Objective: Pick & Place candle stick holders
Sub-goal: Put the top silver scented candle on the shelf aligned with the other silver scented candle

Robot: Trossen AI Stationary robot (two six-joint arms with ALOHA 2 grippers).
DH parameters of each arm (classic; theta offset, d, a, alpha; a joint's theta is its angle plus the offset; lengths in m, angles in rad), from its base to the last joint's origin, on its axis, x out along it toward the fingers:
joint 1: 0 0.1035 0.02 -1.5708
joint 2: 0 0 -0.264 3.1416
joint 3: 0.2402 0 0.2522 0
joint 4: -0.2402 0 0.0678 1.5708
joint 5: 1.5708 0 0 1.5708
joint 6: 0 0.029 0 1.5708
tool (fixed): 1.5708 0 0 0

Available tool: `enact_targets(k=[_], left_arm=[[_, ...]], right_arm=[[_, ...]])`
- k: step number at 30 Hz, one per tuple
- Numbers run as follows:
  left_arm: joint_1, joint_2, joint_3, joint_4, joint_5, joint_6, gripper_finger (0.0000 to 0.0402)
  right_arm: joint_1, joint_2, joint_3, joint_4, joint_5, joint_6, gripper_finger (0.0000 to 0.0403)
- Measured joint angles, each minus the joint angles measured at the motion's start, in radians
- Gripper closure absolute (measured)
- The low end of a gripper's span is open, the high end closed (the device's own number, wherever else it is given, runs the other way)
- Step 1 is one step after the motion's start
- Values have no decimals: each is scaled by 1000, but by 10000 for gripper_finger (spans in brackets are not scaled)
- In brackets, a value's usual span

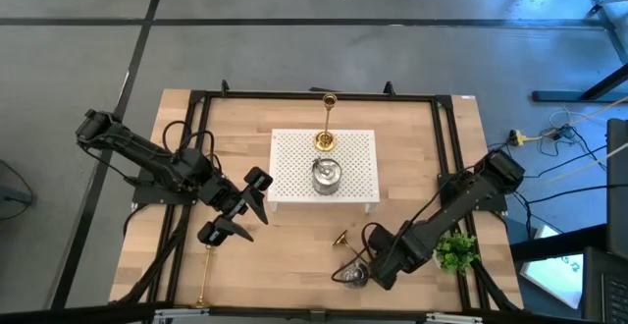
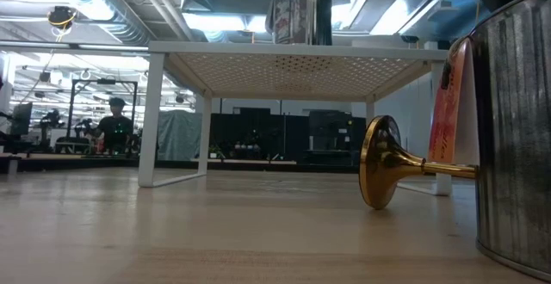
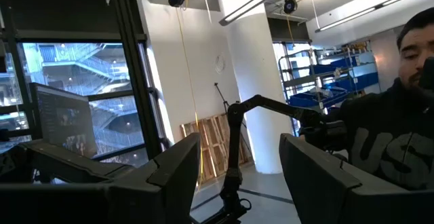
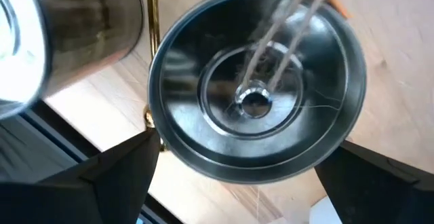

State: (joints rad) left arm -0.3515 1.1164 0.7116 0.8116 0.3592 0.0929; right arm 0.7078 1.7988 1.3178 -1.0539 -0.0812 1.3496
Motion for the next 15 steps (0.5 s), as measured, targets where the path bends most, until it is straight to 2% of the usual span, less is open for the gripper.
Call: enact_targets(k=[15], left_arm=[[0,0,0,0,0,0,203]], right_arm=[[-15,0,0,-14,88,-15,4]])
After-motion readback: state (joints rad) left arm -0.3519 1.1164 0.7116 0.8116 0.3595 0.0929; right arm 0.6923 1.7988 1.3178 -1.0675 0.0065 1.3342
